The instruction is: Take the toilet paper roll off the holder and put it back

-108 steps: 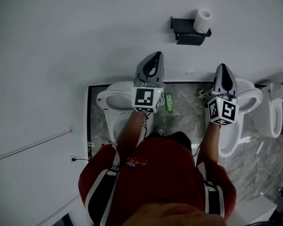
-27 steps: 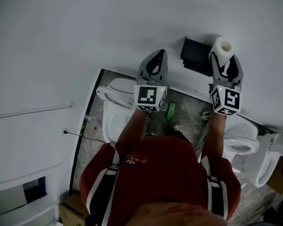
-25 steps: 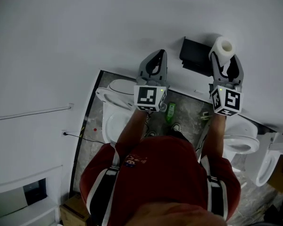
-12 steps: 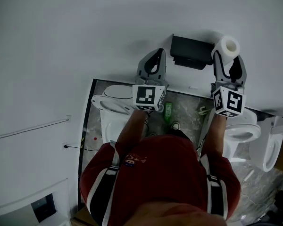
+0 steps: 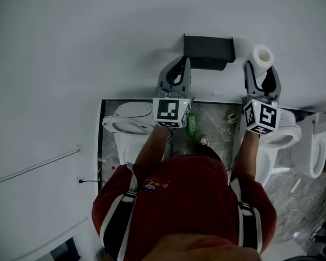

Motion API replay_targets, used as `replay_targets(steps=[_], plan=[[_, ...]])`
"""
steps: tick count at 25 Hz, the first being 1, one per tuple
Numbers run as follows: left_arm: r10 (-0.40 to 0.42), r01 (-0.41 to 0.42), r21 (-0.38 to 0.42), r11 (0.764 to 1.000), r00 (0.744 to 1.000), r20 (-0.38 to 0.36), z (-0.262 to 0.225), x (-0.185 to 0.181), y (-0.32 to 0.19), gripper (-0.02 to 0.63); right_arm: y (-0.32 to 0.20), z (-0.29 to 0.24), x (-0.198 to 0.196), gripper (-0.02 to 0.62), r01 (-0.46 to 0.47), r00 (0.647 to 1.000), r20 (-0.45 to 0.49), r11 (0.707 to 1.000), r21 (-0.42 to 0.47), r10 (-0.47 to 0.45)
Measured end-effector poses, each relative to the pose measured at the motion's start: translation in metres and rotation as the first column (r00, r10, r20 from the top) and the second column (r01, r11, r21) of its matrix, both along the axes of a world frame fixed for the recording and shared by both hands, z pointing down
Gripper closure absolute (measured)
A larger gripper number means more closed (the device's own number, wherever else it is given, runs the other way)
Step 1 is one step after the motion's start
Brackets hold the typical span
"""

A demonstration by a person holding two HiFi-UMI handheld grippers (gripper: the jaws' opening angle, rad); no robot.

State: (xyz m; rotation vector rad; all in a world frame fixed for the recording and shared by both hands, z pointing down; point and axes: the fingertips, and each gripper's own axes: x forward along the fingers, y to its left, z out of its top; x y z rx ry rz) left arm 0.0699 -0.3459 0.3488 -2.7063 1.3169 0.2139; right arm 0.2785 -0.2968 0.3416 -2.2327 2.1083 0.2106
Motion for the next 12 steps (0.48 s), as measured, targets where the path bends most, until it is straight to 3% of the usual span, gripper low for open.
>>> replay_targets(steps=[12], plan=[[0.022,-0.021,-0.014,1.0,0.998,0.053,0.025,0.005,0.013,0.588,0.022,0.051,0.005,0.304,-0.063,0.997,0.038,0.993,-0.101,0.067]])
